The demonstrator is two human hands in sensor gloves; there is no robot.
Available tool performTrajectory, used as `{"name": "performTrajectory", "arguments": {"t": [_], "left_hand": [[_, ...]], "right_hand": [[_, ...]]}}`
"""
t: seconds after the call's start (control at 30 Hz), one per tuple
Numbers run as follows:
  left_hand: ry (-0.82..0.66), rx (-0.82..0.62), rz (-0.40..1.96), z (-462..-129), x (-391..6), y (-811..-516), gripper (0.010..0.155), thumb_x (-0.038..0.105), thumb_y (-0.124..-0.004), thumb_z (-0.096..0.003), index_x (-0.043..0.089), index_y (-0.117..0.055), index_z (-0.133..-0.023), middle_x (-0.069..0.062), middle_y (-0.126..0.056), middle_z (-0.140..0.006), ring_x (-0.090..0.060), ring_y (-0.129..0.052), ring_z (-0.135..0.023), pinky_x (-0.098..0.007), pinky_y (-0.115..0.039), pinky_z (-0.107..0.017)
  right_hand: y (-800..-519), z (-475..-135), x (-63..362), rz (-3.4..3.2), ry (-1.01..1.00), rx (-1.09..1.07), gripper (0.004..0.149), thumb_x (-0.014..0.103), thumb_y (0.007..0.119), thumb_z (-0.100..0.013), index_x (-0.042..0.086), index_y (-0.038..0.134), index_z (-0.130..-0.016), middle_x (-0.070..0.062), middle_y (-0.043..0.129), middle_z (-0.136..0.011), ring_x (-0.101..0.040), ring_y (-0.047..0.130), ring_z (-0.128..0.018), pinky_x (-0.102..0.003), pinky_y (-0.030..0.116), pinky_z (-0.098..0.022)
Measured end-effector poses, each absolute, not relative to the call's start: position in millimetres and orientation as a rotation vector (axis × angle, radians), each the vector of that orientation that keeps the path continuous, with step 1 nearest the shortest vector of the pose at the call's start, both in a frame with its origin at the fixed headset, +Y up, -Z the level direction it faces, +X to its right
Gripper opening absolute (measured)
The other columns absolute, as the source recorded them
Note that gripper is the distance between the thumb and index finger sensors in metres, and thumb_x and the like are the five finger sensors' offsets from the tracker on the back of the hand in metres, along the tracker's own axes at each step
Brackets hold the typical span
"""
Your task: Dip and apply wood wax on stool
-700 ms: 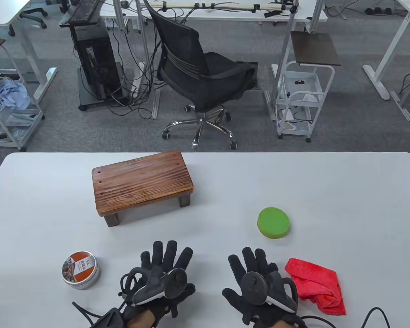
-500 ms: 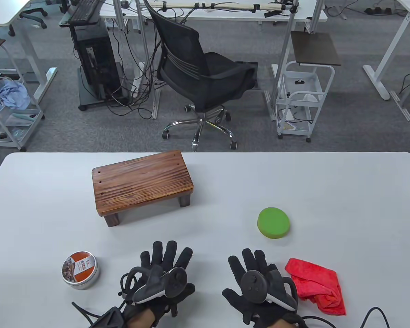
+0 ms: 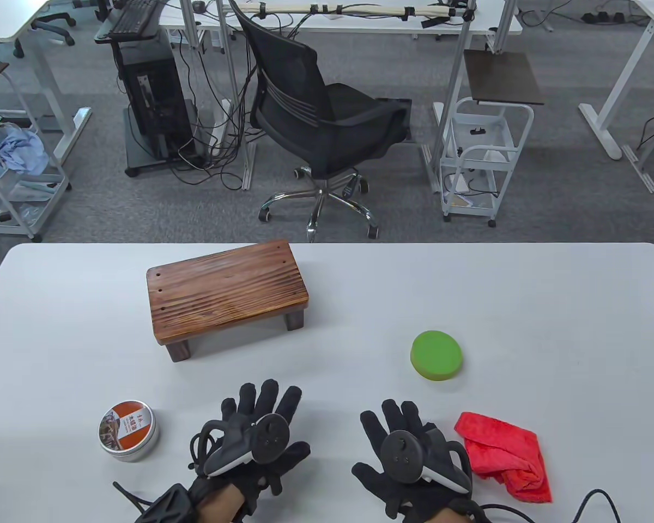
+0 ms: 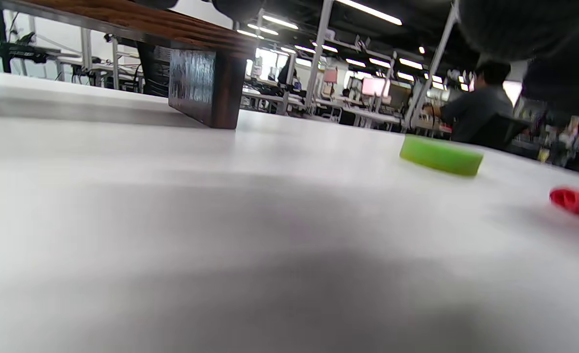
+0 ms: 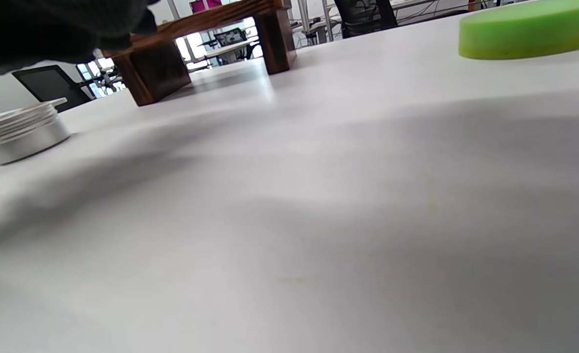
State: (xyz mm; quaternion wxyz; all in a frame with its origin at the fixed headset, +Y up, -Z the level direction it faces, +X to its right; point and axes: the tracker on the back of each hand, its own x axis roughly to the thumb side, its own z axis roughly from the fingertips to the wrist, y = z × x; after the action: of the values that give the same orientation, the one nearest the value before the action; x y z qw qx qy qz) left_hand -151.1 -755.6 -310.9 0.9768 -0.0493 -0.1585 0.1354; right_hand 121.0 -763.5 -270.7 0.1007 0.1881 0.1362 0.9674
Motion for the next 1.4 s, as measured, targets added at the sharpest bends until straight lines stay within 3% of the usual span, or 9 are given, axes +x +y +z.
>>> {"name": "performTrajectory", "arguments": {"t": [0.17, 0.33, 0.43, 0.67, 1.0, 1.4], "left_hand": [[-0.184, -0.224, 0.824, -344.1, -180.5, -754.2, 0.103, 0.076, -0.071, -0.0450, 0.021, -0.023, -0.118, -0.024, -0.040, -0.122, -0.062, -0.044, -0.104, -0.082, -0.043, -0.065], [0.047, -0.306, 1.511, -372.6, -209.8, -778.2, 0.104, 0.077, -0.068, -0.0478, 0.014, -0.022, -0.117, -0.022, -0.045, -0.121, -0.059, -0.047, -0.104, -0.080, -0.044, -0.066], [0.125, -0.323, 1.692, -383.3, -219.7, -794.9, 0.107, 0.079, -0.067, -0.0485, 0.012, -0.018, -0.117, -0.021, -0.041, -0.121, -0.058, -0.045, -0.105, -0.079, -0.044, -0.068], [0.288, -0.291, 1.914, -403.3, -233.9, -824.5, 0.112, 0.082, -0.067, -0.0478, 0.010, -0.014, -0.116, -0.021, -0.036, -0.122, -0.058, -0.042, -0.107, -0.079, -0.044, -0.069], [0.441, -0.204, 2.075, -426.6, -244.7, -843.1, 0.114, 0.083, -0.069, -0.0467, 0.010, -0.014, -0.115, -0.019, -0.036, -0.122, -0.055, -0.041, -0.108, -0.079, -0.043, -0.069], [0.500, -0.185, 2.140, -444.3, -253.3, -857.2, 0.113, 0.083, -0.069, -0.0468, 0.011, -0.017, -0.116, -0.016, -0.038, -0.122, -0.053, -0.041, -0.109, -0.074, -0.047, -0.072]], "right_hand": [[-762.3, -269.3, 119.9, 2.850, 0.395, 0.579, 0.090, 0.071, 0.060, -0.053, 0.025, 0.018, -0.118, -0.021, 0.008, -0.117, -0.054, 0.013, -0.105, -0.082, 0.035, -0.065], [-761.2, -268.1, 120.6, 2.830, 0.394, 0.592, 0.090, 0.071, 0.060, -0.053, 0.024, 0.019, -0.118, -0.021, 0.009, -0.117, -0.055, 0.014, -0.105, -0.082, 0.035, -0.065], [-761.7, -268.2, 120.6, 2.816, 0.410, 0.600, 0.090, 0.071, 0.060, -0.053, 0.024, 0.019, -0.118, -0.021, 0.009, -0.118, -0.055, 0.014, -0.105, -0.081, 0.035, -0.065], [-762.5, -268.2, 120.5, 2.796, 0.435, 0.614, 0.090, 0.071, 0.060, -0.053, 0.024, 0.019, -0.118, -0.021, 0.009, -0.118, -0.055, 0.015, -0.105, -0.081, 0.036, -0.065], [-764.6, -269.1, 120.8, 2.775, 0.489, 0.610, 0.090, 0.071, 0.060, -0.053, 0.024, 0.019, -0.118, -0.022, 0.010, -0.118, -0.055, 0.016, -0.105, -0.081, 0.036, -0.065], [-765.5, -270.1, 121.4, 2.758, 0.529, 0.601, 0.090, 0.071, 0.060, -0.053, 0.024, 0.019, -0.118, -0.022, 0.011, -0.118, -0.055, 0.017, -0.105, -0.081, 0.037, -0.065]]}}
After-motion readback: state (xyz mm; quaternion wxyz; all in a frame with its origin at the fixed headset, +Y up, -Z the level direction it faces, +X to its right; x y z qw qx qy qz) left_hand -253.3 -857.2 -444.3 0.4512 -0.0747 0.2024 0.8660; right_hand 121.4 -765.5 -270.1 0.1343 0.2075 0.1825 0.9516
